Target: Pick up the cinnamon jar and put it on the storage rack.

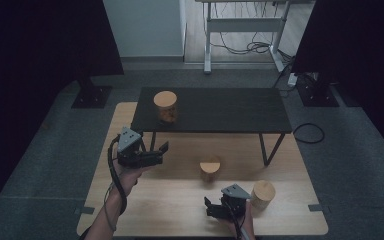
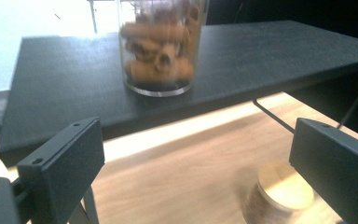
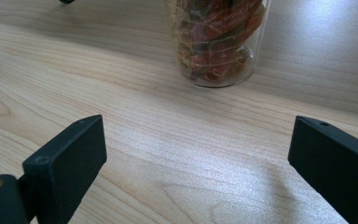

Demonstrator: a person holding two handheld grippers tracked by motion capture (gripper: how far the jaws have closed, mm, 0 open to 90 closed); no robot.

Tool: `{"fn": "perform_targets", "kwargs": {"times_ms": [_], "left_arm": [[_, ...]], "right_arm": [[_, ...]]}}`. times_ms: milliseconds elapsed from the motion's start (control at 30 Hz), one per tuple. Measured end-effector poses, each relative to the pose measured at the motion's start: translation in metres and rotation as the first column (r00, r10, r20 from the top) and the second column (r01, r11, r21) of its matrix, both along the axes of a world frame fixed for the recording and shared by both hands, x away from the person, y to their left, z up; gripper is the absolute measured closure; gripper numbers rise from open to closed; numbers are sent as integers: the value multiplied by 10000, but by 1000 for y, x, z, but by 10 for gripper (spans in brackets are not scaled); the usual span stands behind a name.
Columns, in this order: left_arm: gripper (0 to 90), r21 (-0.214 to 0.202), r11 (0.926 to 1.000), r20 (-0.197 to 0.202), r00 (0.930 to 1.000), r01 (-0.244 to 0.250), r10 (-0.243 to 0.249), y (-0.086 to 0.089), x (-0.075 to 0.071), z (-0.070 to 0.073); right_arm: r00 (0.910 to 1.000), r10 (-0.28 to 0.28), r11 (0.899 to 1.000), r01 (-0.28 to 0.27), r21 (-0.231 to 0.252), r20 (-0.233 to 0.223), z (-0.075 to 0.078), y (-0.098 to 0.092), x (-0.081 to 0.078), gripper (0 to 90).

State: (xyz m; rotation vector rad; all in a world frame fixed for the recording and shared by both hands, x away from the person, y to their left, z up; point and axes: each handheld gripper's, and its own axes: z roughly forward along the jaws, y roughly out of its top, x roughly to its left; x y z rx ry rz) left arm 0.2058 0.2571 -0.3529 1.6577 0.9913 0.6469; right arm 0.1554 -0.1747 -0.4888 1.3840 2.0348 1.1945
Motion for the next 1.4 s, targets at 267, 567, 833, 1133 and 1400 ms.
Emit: {"fn": "perform_targets", "kwargs": {"times_ms": [267, 567, 833, 1133, 1400], "left_arm": [[31, -284, 9996, -372, 9993, -50, 39, 10, -14, -31], [38, -541, 9984, -854, 9963, -165, 119, 18, -27, -65], [40, -196, 9998, -1421, 9898, -58, 29, 16, -28, -83], [40, -59, 9999, -1860, 9825, -94, 82, 18, -23, -93], [41, -149, 9999, -1890, 9820, -20, -8, 18, -22, -95]], "right_arm": [[10000, -7, 10000, 6, 74, 7, 0, -2, 0, 35], [10000, -7, 10000, 7, 47, -24, 0, -2, 0, 35], [10000, -23, 10000, 23, 29, -53, -1, -1, 1, 35], [10000, 47, 10000, -47, 21, -37, -2, -2, 1, 33], [9999, 105, 9999, -105, 5, -20, -2, -1, 1, 29]]}}
